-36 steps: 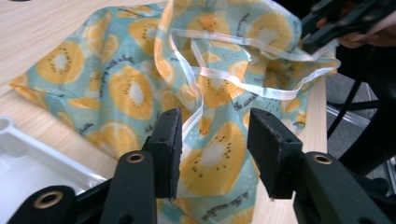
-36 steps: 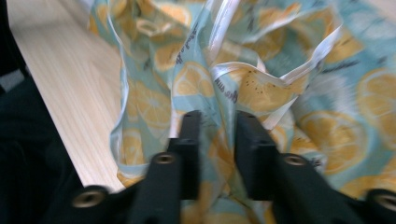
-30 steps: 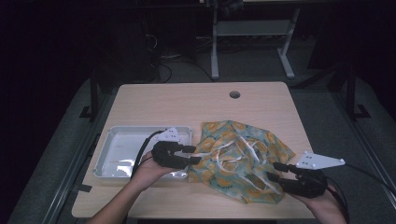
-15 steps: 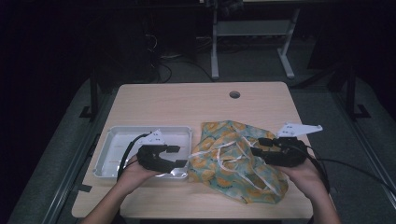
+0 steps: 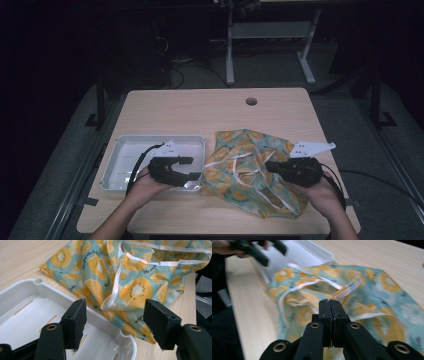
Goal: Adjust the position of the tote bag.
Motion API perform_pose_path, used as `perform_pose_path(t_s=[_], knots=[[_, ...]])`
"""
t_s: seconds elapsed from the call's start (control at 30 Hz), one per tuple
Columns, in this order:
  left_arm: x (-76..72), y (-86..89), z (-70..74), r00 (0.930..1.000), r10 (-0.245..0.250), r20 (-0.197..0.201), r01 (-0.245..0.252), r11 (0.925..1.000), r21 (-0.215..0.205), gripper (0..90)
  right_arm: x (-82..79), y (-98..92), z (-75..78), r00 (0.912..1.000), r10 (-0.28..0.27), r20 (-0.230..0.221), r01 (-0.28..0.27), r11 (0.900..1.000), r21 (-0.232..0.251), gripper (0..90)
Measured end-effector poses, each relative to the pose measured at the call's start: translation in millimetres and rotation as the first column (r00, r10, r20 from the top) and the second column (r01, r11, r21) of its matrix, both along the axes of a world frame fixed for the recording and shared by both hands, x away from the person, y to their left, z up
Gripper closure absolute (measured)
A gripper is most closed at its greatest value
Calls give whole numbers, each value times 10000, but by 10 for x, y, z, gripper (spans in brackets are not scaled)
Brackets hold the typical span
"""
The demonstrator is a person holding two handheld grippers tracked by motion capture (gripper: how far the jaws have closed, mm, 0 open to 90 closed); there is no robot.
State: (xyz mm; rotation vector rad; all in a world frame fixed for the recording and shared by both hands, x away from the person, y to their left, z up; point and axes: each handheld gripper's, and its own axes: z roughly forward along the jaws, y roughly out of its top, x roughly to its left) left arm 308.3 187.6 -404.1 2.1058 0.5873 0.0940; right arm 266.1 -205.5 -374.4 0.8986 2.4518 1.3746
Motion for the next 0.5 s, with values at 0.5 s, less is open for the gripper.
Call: perform_pose_path(t_s=[0.5], knots=[[10,-67,28,10000,-80,-45,80,9999,-102,390,-526,153,-407,9785,1786,-1030,-1792,9838,38,881]])
